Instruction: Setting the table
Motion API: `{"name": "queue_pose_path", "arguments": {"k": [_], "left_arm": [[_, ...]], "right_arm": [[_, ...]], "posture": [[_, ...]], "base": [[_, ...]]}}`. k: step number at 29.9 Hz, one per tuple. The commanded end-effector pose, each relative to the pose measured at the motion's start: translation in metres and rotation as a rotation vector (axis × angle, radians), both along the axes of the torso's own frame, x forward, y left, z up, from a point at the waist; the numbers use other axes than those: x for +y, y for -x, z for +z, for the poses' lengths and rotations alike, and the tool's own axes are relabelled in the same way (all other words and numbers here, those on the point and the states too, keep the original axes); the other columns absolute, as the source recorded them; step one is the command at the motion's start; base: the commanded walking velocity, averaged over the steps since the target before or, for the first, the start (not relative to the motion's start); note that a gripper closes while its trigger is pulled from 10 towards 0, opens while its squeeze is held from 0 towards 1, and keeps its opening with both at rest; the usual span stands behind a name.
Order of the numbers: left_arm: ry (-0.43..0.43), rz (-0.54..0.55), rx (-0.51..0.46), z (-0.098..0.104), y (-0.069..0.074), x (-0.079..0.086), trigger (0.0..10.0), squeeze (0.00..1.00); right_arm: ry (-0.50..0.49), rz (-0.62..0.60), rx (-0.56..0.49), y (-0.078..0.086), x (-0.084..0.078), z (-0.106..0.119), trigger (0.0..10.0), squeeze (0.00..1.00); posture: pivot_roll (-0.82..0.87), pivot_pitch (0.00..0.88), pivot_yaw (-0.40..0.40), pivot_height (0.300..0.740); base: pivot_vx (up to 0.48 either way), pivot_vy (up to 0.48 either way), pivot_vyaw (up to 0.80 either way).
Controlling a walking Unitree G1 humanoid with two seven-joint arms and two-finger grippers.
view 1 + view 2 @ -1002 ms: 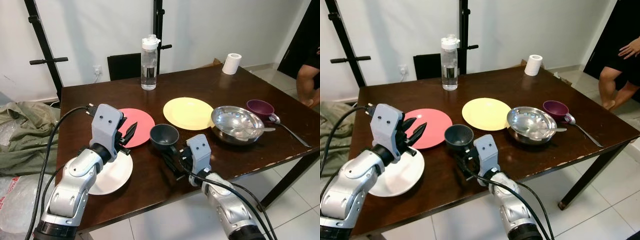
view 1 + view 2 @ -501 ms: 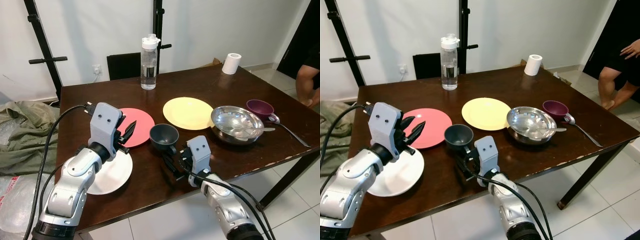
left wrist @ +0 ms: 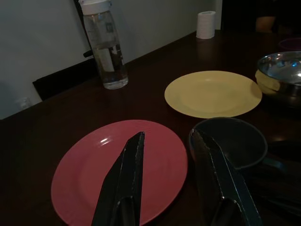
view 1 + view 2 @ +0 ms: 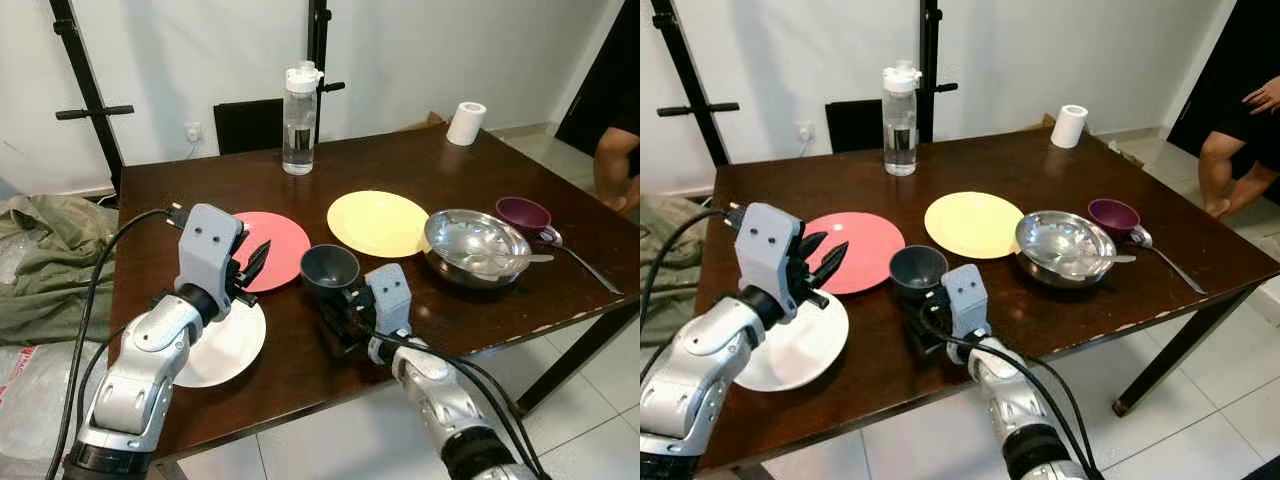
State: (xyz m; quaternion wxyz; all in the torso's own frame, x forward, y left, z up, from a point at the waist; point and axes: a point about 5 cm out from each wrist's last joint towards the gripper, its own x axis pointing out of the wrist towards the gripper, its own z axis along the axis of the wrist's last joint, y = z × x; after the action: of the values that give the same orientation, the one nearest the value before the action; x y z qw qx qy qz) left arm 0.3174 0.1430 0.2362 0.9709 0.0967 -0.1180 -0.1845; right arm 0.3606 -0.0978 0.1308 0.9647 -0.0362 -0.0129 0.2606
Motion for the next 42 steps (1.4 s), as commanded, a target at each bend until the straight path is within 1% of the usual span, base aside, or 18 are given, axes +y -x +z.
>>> {"name": "queue_pose_path", "arguments": {"k": [1, 7, 8, 9, 10, 12, 13, 14, 15, 32, 37, 38, 39, 40, 42], "left_arm": [[-0.01, 0.01, -0.005, 0.004, 0.002, 0.003, 10.0, 0.0], [-0.013, 0.014, -0.004, 0.004, 0.002, 0.004, 10.0, 0.0], [-0.014, 0.016, -0.004, 0.004, 0.003, 0.005, 10.0, 0.0], [-0.014, 0.016, -0.004, 0.004, 0.003, 0.005, 10.0, 0.0], [-0.014, 0.015, -0.004, 0.004, 0.003, 0.004, 10.0, 0.0], [-0.014, 0.014, -0.004, 0.004, 0.002, 0.004, 10.0, 0.0], [-0.014, 0.013, -0.004, 0.004, 0.002, 0.003, 10.0, 0.0], [-0.014, 0.013, -0.004, 0.004, 0.002, 0.003, 10.0, 0.0], [-0.013, 0.011, -0.005, 0.005, 0.001, 0.003, 10.0, 0.0], [-0.005, -0.01, -0.009, 0.004, -0.001, -0.003, 10.0, 0.0], [-0.002, -0.014, -0.011, 0.004, -0.002, -0.005, 10.0, 0.0], [-0.002, -0.015, -0.011, 0.004, -0.002, -0.005, 10.0, 0.0], [-0.001, -0.015, -0.011, 0.003, -0.002, -0.005, 10.0, 0.0], [-0.001, -0.016, -0.011, 0.003, -0.002, -0.005, 10.0, 0.0], [0.0, -0.016, -0.011, 0.003, -0.002, -0.005, 10.0, 0.0]], "right_arm": [[0.012, -0.002, 0.019, 0.0, -0.001, -0.006, 10.0, 0.0], [0.025, -0.011, 0.028, -0.002, -0.003, -0.008, 10.0, 0.0], [0.028, -0.017, 0.028, -0.004, -0.004, -0.007, 6.5, 0.0], [0.028, -0.018, 0.027, -0.004, -0.005, -0.007, 6.5, 0.0], [0.028, -0.019, 0.025, -0.005, -0.005, -0.006, 4.4, 0.0], [0.03, -0.02, 0.02, -0.006, -0.006, -0.006, 2.4, 0.0], [0.03, -0.021, 0.018, -0.006, -0.007, -0.005, 0.8, 0.0], [0.03, -0.021, 0.018, -0.006, -0.007, -0.005, 0.8, 0.0], [0.031, -0.022, 0.016, -0.006, -0.007, -0.005, 0.0, 0.0], [0.027, -0.025, -0.01, -0.006, -0.011, -0.005, 0.0, 0.0], [0.018, -0.046, -0.032, -0.006, -0.015, -0.003, 0.0, 0.0], [0.013, -0.056, -0.043, -0.006, -0.017, -0.001, 7.5, 0.0], [0.016, -0.063, -0.057, -0.006, -0.019, 0.001, 7.5, 0.0], [0.022, -0.066, -0.072, -0.006, -0.02, 0.003, 10.0, 0.0], [0.022, -0.066, -0.1, -0.005, -0.022, 0.007, 10.0, 0.0]], "posture": [[0.14, 0.125, 0.036, 0.74], [0.14, 0.124, 0.036, 0.74], [0.14, 0.12, 0.038, 0.74], [0.14, 0.12, 0.038, 0.74], [0.14, 0.119, 0.039, 0.74], [0.14, 0.117, 0.041, 0.74], [0.14, 0.115, 0.041, 0.74], [0.14, 0.115, 0.041, 0.74], [0.13, 0.113, 0.041, 0.74], [0.11, 0.078, 0.044, 0.74], [0.11, 0.07, 0.045, 0.74], [0.11, 0.07, 0.045, 0.74], [0.1, 0.063, 0.041, 0.74], [0.1, 0.063, 0.041, 0.74], [0.1, 0.064, 0.041, 0.74]], "base": [[0.0, 0.0, 0.0], [0.0, 0.0, 0.0], [0.0, 0.0, 0.0], [0.0, 0.0, 0.0], [0.0, 0.0, 0.0], [0.0, 0.0, 0.0], [0.0, 0.0, 0.0], [0.0, 0.0, 0.0], [0.0, 0.0, 0.0], [0.0, 0.0, 0.0], [0.0, 0.0, 0.0], [0.0, 0.0, 0.0], [0.0, 0.0, 0.0], [0.0, 0.0, 0.0], [0.0, 0.0, 0.0]]}}
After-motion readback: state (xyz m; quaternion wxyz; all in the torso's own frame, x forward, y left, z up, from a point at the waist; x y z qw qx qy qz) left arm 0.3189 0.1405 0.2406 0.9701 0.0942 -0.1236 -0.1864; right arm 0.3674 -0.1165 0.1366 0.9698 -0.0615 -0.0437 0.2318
